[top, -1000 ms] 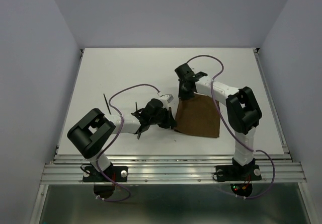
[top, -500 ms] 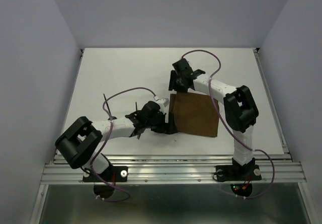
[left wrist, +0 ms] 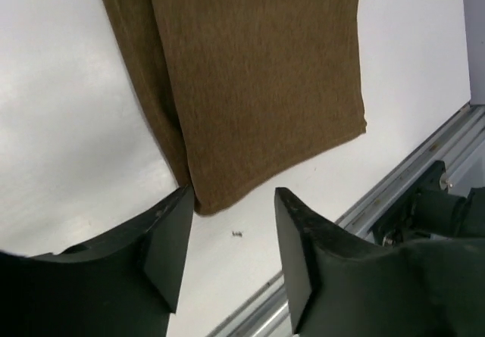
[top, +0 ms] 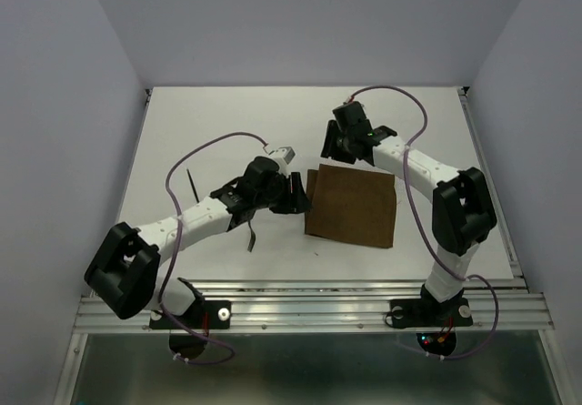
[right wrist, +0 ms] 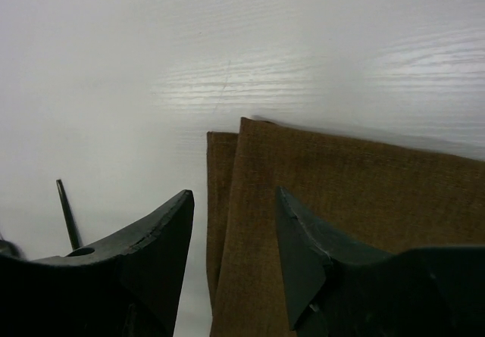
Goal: Fold the napkin into a case and place the utensils inside
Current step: Turn over the upper triangle folded napkin at the center of the board, then smooth out the lower triangle-folded napkin at the center of the board.
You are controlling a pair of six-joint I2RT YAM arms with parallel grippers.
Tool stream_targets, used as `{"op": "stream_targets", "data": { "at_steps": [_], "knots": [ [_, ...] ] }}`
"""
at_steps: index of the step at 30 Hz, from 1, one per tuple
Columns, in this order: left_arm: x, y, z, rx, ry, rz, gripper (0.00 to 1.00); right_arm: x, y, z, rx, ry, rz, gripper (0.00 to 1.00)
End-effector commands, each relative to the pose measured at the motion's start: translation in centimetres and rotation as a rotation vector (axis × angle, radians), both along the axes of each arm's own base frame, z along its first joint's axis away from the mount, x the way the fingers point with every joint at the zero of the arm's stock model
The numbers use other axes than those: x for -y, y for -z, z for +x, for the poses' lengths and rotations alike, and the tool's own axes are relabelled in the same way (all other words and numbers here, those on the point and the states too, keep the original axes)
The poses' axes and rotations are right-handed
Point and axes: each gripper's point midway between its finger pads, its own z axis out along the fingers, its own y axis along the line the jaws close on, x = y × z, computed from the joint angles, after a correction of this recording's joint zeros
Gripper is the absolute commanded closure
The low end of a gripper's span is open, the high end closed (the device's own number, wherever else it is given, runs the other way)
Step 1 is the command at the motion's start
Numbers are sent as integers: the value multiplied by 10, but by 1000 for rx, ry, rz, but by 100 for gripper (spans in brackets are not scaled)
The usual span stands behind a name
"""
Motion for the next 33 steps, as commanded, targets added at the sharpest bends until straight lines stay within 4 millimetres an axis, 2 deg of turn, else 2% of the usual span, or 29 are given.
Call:
{"op": "stream_targets", "data": {
  "at_steps": [1, 4, 5, 6, 7, 8, 11, 14, 16, 17, 20, 27, 31, 33],
  "knots": [
    [7, -26, 33, 11, -44, -61, 56, 18, -12, 3, 36, 45, 1, 48],
    [11, -17, 55, -43, -73, -74, 77, 15, -4, -2, 7, 37, 12, 49],
    [13, -9, 68, -72, -87, -74, 90, 13, 1, -3, -6, 33, 17, 50],
    [13, -4, 73, -91, -94, -68, 98, 12, 4, -3, -12, 34, 22, 50],
    [16, 0, 77, -109, -83, -69, 100, 12, 5, -2, -14, 37, 24, 50],
    [15, 4, 84, -123, -91, -68, 100, 8, 11, -4, -25, 29, 18, 50],
    [29, 16, 105, -149, -76, -74, 100, 0, 17, -1, -34, 23, 19, 51],
    [37, 23, 118, -165, -70, -78, 100, -7, 22, 2, -42, 16, 20, 51],
    [36, 33, 125, -185, -83, -66, 100, -13, 37, 1, -73, 12, 6, 51],
    [37, 35, 126, -189, -84, -63, 100, -14, 36, 2, -70, 10, 11, 51],
    [34, 43, 131, -200, -104, -49, 100, -19, 48, 1, -90, 8, 1, 51],
    [28, 76, 131, -258, -128, 1, 100, -26, 58, 0, -99, 9, -21, 53],
    [26, 87, 128, -277, -133, 12, 100, -23, 63, 1, -102, 22, -39, 60],
    [26, 92, 128, -284, -135, 17, 100, -21, 68, 1, -110, 28, -53, 69]
  ]
}}
